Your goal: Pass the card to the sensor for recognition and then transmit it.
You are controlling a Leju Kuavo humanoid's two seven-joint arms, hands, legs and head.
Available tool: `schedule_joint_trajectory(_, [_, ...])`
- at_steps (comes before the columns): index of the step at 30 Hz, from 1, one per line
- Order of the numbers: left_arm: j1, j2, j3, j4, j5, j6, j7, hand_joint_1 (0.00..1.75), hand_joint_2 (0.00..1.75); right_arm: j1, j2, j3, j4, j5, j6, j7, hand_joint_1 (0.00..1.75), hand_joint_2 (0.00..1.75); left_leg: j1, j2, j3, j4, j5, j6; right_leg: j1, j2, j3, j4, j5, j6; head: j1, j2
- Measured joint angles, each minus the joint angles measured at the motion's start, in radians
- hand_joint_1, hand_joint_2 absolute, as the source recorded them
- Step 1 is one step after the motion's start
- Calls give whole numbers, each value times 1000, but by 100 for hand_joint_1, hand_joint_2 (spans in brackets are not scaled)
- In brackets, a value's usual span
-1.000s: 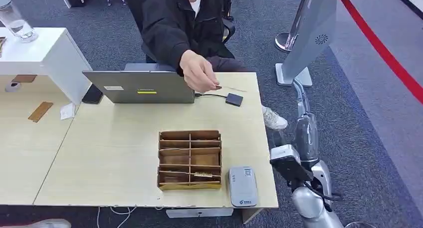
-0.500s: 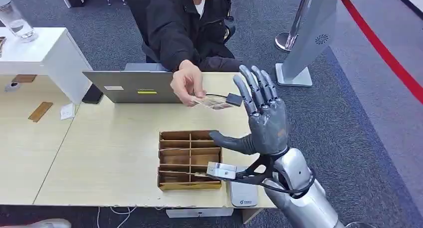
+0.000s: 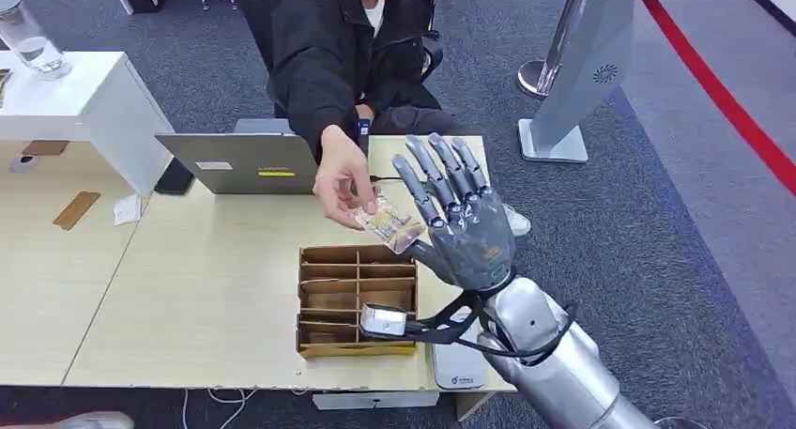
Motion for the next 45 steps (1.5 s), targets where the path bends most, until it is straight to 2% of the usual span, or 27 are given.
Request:
schedule_joint_trajectory(39, [0, -1, 0, 0, 13, -6, 4, 0, 0, -10, -4, 37, 40, 7, 0, 21, 0, 175, 0, 0, 0, 0, 0, 0, 0, 0, 0, 0, 0, 0, 0, 0])
schedule_joint_trajectory(40, [0, -1, 0, 0, 13, -6, 4, 0, 0, -10, -4, 37, 40, 7, 0, 21, 19, 175, 0, 0, 0, 0, 0, 0, 0, 0, 0, 0, 0, 0, 0, 0])
schedule_joint_trajectory(41, [0, -1, 0, 0, 13, -6, 4, 0, 0, -10, -5, 37, 40, 7, 0, 21, 115, 175, 0, 0, 0, 0, 0, 0, 0, 0, 0, 0, 0, 0, 0, 0])
schedule_joint_trajectory(42, [0, -1, 0, 0, 13, -6, 4, 0, 0, -10, -5, 37, 40, 7, 0, 21, 140, 175, 0, 0, 0, 0, 0, 0, 0, 0, 0, 0, 0, 0, 0, 0])
schedule_joint_trajectory(44, [0, -1, 0, 0, 13, -6, 4, 0, 0, -10, -6, 37, 40, 7, -1, 22, 159, 175, 0, 0, 0, 0, 0, 0, 0, 0, 0, 0, 0, 0, 0, 0])
schedule_joint_trajectory(45, [0, -1, 0, 0, 13, -6, 4, 0, 0, -10, -7, 37, 40, 7, -2, 22, 161, 175, 0, 0, 0, 0, 0, 0, 0, 0, 0, 0, 0, 0, 0, 0])
